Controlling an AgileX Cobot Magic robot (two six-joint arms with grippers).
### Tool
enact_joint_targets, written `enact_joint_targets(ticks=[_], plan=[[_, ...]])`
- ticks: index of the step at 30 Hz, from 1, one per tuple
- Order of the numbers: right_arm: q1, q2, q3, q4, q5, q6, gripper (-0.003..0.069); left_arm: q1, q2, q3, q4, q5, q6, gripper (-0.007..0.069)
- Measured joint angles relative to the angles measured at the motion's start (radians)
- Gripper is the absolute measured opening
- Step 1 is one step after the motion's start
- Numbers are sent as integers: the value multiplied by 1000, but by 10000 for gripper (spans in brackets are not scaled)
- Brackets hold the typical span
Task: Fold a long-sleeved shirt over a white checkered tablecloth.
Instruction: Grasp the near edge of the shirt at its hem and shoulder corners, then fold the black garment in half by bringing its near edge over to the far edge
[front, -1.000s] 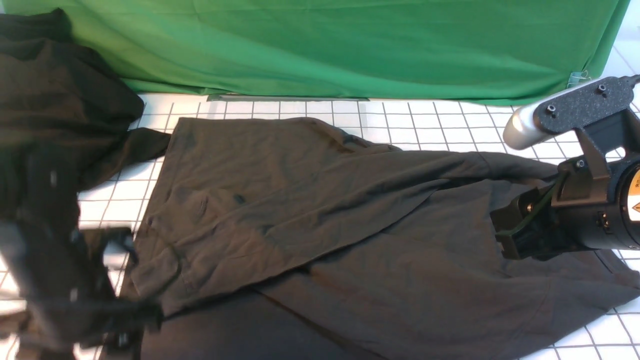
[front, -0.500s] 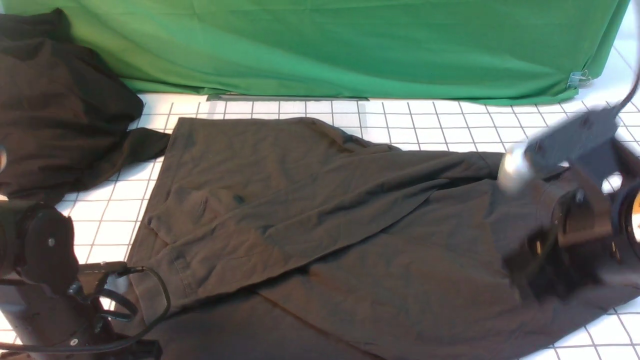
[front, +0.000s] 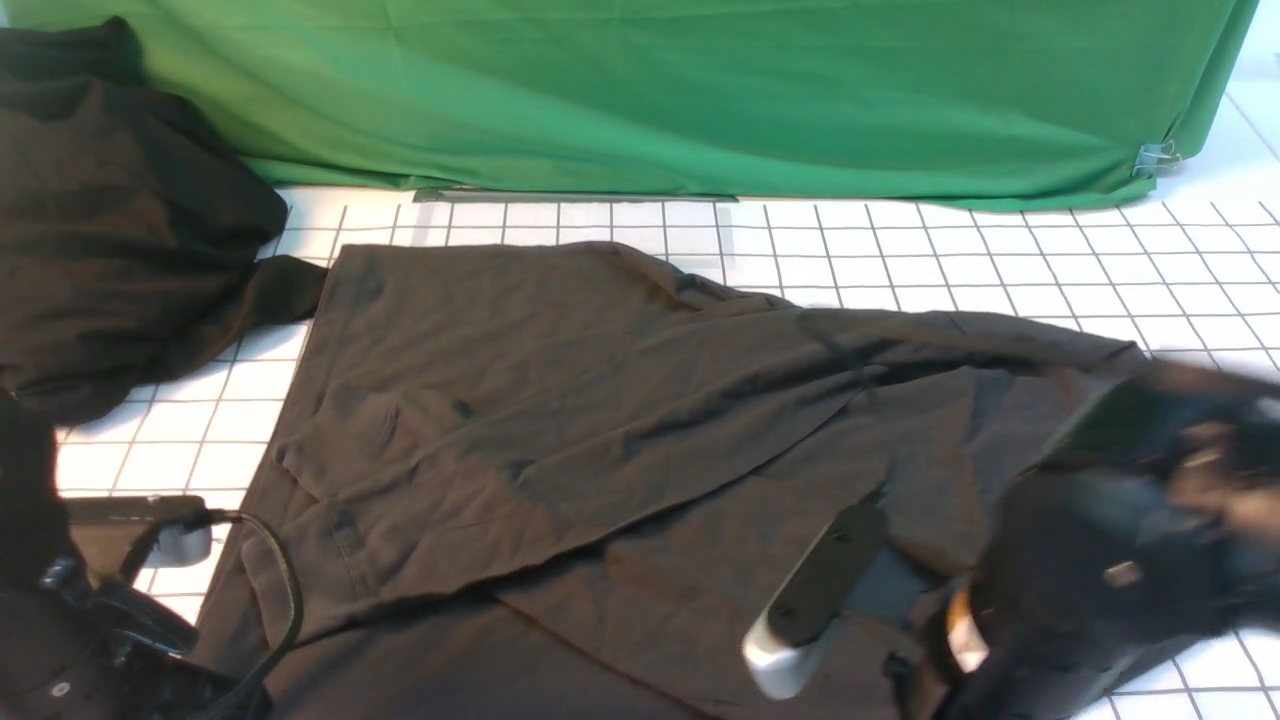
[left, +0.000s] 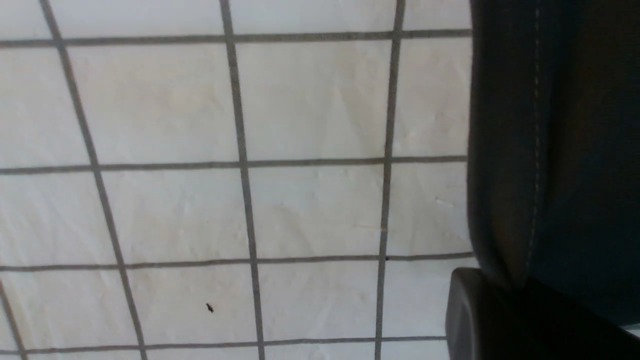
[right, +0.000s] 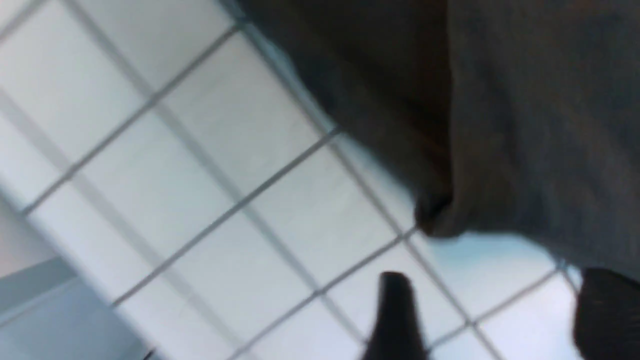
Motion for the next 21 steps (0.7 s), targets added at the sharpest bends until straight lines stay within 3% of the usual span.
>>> enact_joint_targets(ticks=[2, 5, 8, 11, 12, 14, 21], plan=[[3, 42, 0, -12, -31, 7, 548, 0, -4, 0, 0, 5, 0, 12], [3, 86, 0, -22, -51, 15, 545, 0, -4, 0, 0, 6, 0, 12], [3, 129, 0, -26, -55, 17, 422, 0, -4, 0, 0, 6, 2, 12], [7, 136, 0, -26, -47, 21, 143, 0, -7, 0, -9, 28, 9, 12], [8, 132, 0, -26, -42, 26, 96, 0, -11, 0, -9, 40, 10, 12], [11, 100, 0, -22, -13, 38, 50, 0, -34, 0, -9, 79, 11, 12], [9, -116, -20, -32, 62, 44, 41, 0, -202, -72, 6, 147, 12, 12]])
